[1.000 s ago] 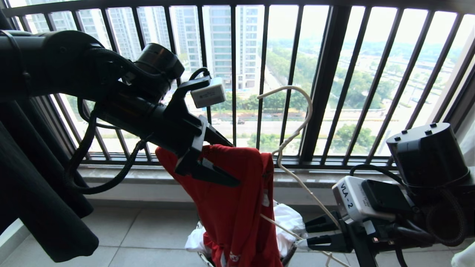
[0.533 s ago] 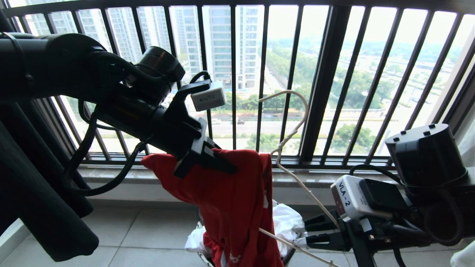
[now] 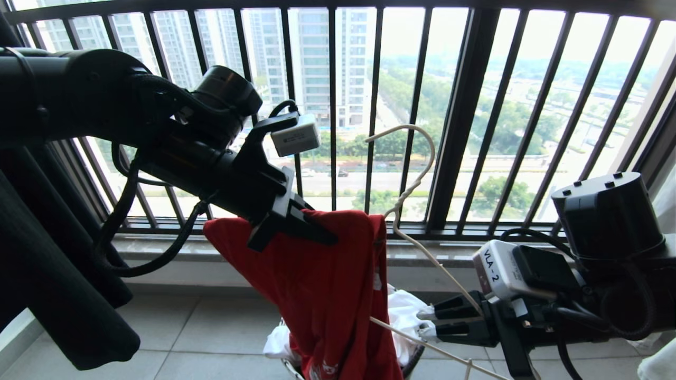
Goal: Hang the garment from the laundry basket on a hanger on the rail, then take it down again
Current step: Hang the clothes on the clothes rack
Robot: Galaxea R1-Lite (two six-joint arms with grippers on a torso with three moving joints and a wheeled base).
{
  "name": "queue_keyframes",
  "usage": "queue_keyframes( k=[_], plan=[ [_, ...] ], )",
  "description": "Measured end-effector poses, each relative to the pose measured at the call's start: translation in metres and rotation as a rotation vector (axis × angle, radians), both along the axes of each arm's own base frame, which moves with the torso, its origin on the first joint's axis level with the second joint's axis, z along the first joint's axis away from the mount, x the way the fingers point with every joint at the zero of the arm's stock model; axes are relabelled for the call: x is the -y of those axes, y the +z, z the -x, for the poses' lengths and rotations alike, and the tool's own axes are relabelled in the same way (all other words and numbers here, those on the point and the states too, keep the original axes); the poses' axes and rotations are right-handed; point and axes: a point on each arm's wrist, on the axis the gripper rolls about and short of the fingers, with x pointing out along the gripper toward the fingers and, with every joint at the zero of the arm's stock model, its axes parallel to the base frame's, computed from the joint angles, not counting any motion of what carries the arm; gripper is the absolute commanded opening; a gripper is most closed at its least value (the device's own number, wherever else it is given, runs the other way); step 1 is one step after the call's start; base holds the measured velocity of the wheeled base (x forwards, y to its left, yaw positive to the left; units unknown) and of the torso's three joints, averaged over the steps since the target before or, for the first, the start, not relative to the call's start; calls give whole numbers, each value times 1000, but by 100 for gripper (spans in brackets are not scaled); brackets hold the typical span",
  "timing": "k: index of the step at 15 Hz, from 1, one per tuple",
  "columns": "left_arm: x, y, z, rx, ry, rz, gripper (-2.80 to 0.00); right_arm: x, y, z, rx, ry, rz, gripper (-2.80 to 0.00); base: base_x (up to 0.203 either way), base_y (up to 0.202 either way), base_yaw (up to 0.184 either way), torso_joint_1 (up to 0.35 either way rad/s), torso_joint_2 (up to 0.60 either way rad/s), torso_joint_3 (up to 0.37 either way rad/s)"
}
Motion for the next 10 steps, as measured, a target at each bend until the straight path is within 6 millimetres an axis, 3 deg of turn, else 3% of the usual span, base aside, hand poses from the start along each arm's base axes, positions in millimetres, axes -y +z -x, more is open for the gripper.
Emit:
queue_keyframes(
  k=[10],
  plan=[
    [1, 7, -3, -24, 41, 16, -280, 11, 10, -7, -25, -99, -66, 0, 0, 0, 0, 0, 0, 0]
  ],
)
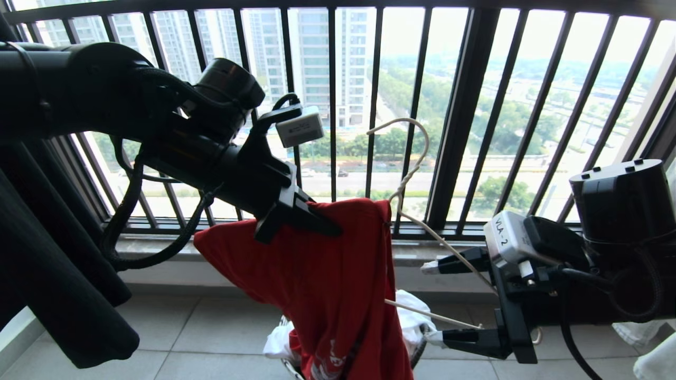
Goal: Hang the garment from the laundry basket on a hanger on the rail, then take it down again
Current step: Hang the clothes on the clothes rack
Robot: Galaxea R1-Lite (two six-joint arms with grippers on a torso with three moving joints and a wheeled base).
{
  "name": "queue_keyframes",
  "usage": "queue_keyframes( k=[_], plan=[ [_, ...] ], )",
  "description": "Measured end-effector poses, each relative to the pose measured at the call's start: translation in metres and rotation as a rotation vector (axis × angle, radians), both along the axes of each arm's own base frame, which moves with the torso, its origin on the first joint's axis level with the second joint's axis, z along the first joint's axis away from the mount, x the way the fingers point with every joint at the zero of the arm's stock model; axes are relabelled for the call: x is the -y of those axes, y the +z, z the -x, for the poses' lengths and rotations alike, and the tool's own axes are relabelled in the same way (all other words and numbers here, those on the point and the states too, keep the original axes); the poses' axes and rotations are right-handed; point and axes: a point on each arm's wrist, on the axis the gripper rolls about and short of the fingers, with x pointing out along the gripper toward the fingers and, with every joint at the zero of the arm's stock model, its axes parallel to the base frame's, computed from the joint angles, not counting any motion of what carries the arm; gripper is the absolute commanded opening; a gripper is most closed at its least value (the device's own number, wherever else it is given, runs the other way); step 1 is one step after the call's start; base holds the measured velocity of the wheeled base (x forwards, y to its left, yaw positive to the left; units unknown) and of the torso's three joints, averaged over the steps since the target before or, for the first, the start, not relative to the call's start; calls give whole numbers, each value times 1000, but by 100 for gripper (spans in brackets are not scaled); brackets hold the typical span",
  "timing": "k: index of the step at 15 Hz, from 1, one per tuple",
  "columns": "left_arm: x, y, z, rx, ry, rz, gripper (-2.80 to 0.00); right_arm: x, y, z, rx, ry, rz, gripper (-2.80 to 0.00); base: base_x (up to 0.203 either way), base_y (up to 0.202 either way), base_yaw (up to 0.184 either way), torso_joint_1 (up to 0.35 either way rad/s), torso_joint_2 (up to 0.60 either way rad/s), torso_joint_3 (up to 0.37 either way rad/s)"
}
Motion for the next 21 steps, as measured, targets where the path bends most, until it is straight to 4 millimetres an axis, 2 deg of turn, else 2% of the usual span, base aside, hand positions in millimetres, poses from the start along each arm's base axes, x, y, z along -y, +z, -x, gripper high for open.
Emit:
queue_keyframes(
  k=[3, 8, 13, 14, 18, 21],
  plan=[
    [-1, 3, 1, -6, 9, 7, -280, 6, 18, 4, -48, -73, -82, 0, 0, 0, 0, 0, 0, 0],
    [-7, 5, 1, -77, 73, 15, -280, 27, 36, -4, -118, -232, -183, 0, 0, 0, 0, 0, 0, 0],
    [-18, 11, -1, -112, 132, 37, -280, 42, 53, 9, -289, -400, -340, 0, 0, 0, 0, 0, 0, 0],
    [-22, 12, -2, -113, 146, 40, -280, 45, 51, 16, -333, -425, -346, -280, 0, 0, 0, 0, 0, 0],
    [-35, 18, 2, -136, 200, 62, -280, 56, 38, 43, -483, -502, -252, -280, 0, 0, 0, 0, 0, 0],
    [-42, 23, 7, -125, 214, 70, -280, 56, 25, 52, -576, -511, -184, -280, 0, 0, 0, 0, 0, 0]
  ],
)
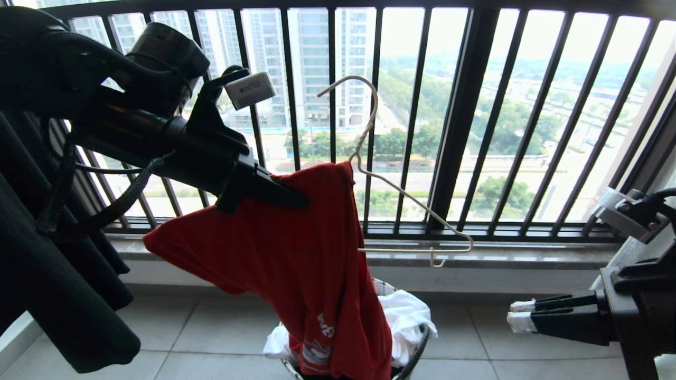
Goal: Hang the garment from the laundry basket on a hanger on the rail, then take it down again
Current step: Hang the clothes on the clothes rack
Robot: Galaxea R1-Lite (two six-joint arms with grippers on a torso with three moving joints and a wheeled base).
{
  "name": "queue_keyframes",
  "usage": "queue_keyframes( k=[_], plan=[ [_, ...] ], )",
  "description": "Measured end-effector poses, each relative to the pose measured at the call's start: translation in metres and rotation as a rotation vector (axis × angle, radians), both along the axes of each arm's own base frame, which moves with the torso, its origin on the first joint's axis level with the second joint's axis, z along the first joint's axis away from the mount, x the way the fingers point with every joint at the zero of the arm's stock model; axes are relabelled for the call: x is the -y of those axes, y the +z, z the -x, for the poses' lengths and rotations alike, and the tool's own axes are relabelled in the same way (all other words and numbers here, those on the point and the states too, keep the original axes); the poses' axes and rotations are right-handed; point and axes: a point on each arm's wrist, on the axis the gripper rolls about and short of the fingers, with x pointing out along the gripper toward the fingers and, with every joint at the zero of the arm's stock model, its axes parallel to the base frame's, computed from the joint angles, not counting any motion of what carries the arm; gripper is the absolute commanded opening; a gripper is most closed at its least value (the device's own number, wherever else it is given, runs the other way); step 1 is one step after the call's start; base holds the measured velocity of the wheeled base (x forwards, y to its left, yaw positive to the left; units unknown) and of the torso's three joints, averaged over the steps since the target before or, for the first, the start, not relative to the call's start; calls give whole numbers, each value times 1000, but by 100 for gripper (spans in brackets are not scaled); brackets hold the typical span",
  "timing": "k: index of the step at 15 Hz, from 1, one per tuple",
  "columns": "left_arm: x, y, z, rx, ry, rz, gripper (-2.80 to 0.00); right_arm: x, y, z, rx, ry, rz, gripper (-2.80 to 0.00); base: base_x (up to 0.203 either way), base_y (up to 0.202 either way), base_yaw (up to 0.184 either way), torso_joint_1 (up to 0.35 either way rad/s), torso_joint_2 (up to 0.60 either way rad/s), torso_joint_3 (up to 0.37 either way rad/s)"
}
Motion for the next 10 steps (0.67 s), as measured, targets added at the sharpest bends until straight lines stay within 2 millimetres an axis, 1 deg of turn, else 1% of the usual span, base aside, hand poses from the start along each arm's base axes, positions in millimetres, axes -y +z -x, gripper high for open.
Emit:
queue_keyframes(
  k=[3, 5, 8, 10],
  plan=[
    [-2, 6, -4, 57, 11, 22, -280, -12, -16, -3, -75, 49, 16, -280, 0, 0, 0, 0, 0, 0],
    [0, 5, -11, 83, 19, 36, -280, -26, -24, -15, -106, 53, -14, -280, 0, 0, 0, 0, 0, 0],
    [0, 6, -15, 51, 40, 49, -280, -50, -32, -39, -98, 22, -100, -280, 0, 0, 0, 0, 0, 0],
    [-1, 7, -15, 45, 51, 54, -280, -68, -41, -46, -103, 17, -106, -280, 0, 0, 0, 0, 0, 0]
  ],
)
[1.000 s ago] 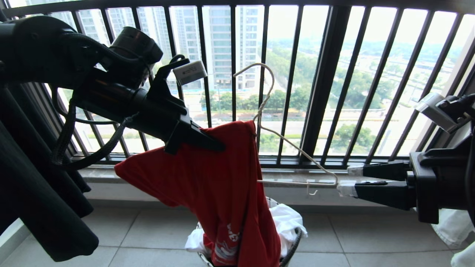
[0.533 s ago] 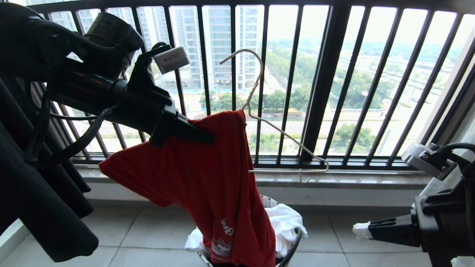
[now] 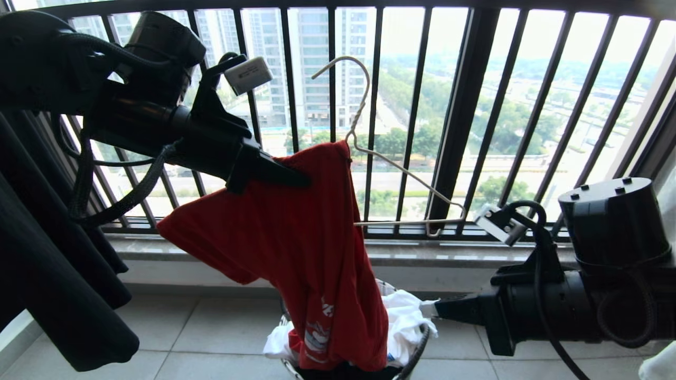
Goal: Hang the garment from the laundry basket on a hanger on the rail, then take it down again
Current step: Hang the clothes on the clothes rack
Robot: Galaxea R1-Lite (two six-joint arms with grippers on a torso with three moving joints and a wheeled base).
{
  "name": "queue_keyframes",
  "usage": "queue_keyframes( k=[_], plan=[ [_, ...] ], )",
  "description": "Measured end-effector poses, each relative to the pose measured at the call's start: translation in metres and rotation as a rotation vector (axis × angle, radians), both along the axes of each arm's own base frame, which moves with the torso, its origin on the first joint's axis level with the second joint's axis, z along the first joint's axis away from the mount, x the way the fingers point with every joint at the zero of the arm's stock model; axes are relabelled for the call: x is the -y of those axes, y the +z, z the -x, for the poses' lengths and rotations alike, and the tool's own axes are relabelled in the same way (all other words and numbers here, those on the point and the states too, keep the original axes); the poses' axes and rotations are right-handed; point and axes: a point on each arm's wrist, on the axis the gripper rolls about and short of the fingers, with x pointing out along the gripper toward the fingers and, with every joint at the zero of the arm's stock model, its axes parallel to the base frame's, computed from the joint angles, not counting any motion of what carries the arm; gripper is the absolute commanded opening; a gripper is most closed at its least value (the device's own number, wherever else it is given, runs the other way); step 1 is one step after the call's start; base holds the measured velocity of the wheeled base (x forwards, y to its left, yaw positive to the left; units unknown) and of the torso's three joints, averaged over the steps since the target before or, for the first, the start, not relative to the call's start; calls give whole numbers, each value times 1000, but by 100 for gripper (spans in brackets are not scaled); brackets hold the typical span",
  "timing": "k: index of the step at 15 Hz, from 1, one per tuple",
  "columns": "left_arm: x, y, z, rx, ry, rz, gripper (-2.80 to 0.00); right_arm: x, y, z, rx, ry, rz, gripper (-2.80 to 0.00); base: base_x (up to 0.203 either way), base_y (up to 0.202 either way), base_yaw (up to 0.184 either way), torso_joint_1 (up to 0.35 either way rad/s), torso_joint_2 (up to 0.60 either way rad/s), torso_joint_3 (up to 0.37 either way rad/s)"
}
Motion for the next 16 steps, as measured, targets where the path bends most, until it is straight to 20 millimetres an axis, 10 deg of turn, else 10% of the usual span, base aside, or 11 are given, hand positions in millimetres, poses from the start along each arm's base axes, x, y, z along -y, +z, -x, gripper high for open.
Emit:
queue_keyframes(
  k=[3, 4, 16],
  plan=[
    [-2, 2, 1, 1, 7, 4, -280, -30, -15, -6, 20, -43, 27, -280, 0, 0, 0, 0, 0, 0],
    [-3, 3, 1, 0, 13, 8, -280, -40, -20, -11, 48, -90, 35, 0, 0, 0, 0, 0, 0, 0],
    [-12, 12, -2, 7, 65, 43, -280, -84, -30, -46, 112, -414, 39, 0, 0, 0, 0, 0, 0, 0]
  ],
)
